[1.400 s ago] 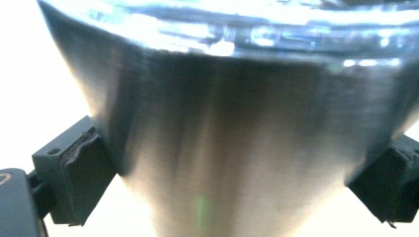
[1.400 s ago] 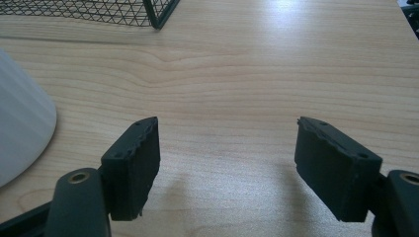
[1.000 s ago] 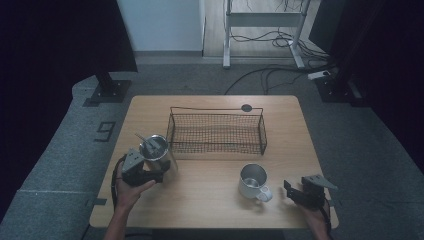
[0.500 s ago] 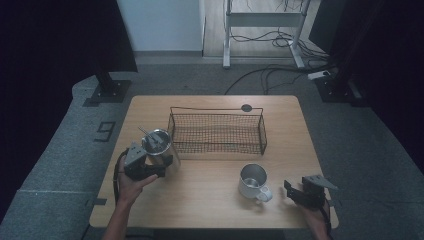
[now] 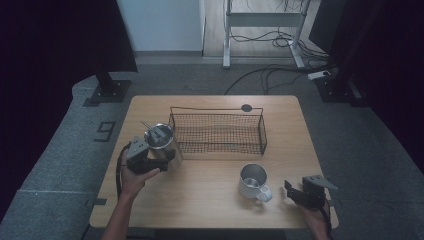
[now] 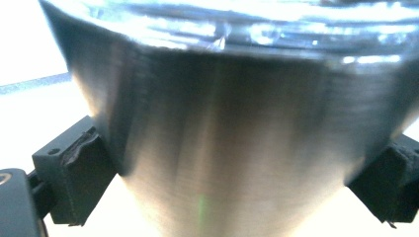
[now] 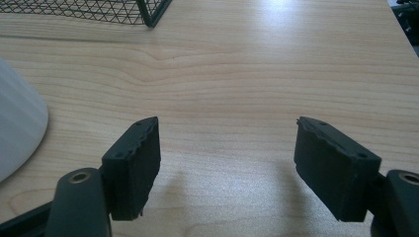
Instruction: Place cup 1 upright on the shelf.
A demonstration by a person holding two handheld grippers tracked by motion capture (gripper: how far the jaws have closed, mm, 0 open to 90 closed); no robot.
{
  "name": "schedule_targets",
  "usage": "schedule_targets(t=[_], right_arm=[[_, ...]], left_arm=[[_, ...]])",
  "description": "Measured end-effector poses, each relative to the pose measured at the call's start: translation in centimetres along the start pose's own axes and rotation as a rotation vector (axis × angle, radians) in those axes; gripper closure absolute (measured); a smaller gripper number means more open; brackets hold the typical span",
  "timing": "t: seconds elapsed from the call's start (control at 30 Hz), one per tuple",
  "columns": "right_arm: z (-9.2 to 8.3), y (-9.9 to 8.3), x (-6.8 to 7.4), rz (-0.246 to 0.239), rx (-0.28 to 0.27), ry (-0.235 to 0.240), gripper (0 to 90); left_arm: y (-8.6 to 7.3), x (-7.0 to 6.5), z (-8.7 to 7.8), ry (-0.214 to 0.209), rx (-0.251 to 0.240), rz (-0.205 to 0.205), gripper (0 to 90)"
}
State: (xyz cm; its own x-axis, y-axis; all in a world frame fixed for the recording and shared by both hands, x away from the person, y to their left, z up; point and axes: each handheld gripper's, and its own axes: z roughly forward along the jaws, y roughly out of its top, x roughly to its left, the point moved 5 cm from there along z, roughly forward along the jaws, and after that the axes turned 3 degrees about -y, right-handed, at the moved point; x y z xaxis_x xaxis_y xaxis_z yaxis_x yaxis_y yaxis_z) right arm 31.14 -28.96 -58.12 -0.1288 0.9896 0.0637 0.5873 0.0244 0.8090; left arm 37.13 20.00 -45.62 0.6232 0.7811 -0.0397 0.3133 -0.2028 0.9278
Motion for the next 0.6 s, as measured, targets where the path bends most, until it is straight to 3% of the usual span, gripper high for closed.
schedule_targets(t=[0.6], right_arm=[[0.23,0.06,-0.06,-0.010,0.014,-0.010,25.7]], left_arm=[[0.75,0.58,0.82,0.004,0.006,0.000,4.4]])
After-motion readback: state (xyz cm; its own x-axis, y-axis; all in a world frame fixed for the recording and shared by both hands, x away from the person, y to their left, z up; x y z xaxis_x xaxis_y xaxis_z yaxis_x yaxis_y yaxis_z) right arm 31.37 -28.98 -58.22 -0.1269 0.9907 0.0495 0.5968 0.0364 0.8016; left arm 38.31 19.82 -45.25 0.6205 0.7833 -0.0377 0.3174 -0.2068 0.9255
